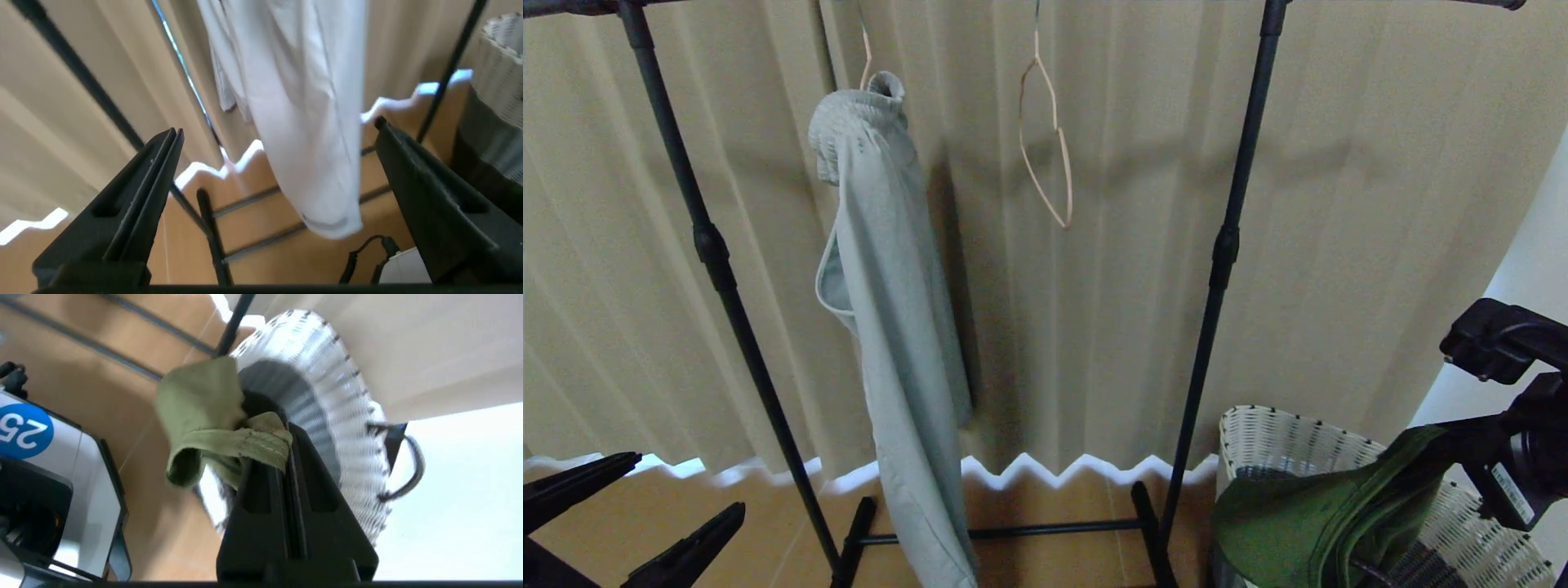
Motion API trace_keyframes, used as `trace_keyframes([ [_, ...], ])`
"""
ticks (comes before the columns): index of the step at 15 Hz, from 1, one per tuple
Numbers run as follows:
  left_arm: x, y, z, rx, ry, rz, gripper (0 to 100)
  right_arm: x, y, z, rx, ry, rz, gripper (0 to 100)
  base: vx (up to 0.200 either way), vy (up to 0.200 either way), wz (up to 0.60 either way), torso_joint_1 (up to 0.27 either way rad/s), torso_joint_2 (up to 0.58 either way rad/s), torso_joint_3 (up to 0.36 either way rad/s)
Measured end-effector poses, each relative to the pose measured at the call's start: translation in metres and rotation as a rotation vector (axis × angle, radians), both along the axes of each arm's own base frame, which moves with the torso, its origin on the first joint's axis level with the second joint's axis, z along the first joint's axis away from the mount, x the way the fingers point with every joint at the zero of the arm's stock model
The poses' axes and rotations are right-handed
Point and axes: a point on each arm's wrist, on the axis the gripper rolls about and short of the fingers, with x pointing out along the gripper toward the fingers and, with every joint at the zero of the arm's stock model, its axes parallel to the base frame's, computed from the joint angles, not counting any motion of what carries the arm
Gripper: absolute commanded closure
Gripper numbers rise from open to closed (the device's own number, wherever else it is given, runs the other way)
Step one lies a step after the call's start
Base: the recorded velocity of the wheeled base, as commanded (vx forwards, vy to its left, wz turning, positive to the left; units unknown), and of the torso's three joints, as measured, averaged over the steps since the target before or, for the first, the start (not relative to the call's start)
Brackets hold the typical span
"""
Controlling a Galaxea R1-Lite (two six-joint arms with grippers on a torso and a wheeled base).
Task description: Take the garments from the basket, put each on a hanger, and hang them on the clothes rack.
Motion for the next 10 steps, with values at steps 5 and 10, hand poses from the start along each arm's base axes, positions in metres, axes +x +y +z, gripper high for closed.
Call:
trace_keyframes([
  [5,-0.001,-0.001,-0.002,0.002,0.003,-0.014,0,-0.001,0.004,-0.001,0.006,0.006,0.029,100,-0.04,0.0,0.0,0.0,0.0,0.0],
  [10,-0.003,-0.012,0.0,0.031,-0.007,-0.16,0,0.004,0.021,0.008,0.053,-0.126,0.12,100,0.0,0.0,0.0,0.0,0.0,0.0],
])
